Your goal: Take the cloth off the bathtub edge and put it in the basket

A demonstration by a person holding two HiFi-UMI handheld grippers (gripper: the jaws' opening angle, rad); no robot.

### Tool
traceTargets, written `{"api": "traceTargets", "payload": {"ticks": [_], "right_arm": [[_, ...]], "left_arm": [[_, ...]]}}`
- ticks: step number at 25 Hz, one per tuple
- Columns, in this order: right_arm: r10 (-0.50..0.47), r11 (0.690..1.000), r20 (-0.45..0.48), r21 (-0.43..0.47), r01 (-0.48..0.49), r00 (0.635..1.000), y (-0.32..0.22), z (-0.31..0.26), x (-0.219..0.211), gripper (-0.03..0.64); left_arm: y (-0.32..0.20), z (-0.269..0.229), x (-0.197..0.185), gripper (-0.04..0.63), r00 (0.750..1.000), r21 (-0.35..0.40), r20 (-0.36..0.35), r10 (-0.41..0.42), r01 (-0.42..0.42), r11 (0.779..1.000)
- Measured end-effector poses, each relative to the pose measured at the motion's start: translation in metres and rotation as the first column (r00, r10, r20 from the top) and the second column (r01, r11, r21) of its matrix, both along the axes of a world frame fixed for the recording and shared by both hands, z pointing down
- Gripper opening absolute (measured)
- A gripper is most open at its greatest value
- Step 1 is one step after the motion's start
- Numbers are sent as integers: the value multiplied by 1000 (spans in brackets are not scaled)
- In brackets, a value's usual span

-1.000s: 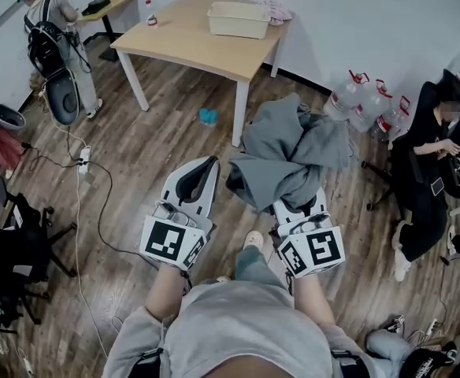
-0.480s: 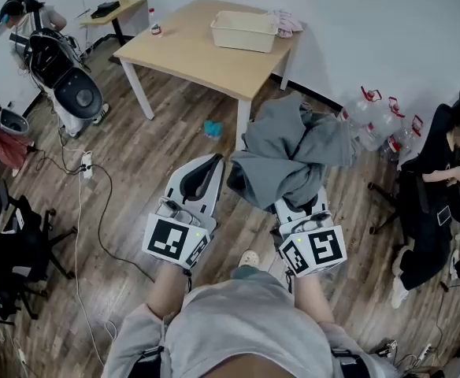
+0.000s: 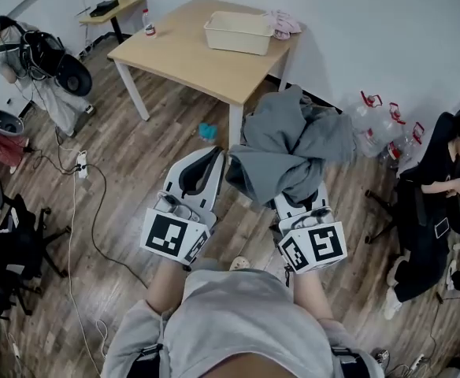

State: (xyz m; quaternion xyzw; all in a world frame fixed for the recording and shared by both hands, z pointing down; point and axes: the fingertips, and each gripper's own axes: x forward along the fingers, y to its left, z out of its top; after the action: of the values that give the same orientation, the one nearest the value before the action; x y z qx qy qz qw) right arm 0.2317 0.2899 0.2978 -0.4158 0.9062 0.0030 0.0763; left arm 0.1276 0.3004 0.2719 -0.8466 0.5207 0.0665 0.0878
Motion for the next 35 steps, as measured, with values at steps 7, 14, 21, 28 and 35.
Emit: {"api": "traceTargets", "payload": {"ticks": [7, 14, 21, 28, 35], "right_arm": [[-9, 1000, 10, -26, 10, 1000, -26, 7, 5, 210], [0, 999, -4, -47, 0, 1000, -54, 11, -14, 210], [33, 998, -14, -47, -34, 999, -99, 5, -39, 210], [74, 996, -10, -44, -74, 997, -140, 2, -77, 210], [111, 993, -11, -45, -112, 994, -179, 0, -121, 210]], "left_arm": [[-25, 6, 0, -3, 1000, -22, -3, -25, 25, 999], [-58, 10, -18, -3, 1000, -39, -21, -12, 11, 999], [-108, 4, -41, -3, 999, -34, -26, 28, -29, 999], [-151, 1, -83, -3, 998, -32, -19, 56, -56, 998], [-193, 1, -128, -3, 996, -38, -17, 85, -86, 996]]}}
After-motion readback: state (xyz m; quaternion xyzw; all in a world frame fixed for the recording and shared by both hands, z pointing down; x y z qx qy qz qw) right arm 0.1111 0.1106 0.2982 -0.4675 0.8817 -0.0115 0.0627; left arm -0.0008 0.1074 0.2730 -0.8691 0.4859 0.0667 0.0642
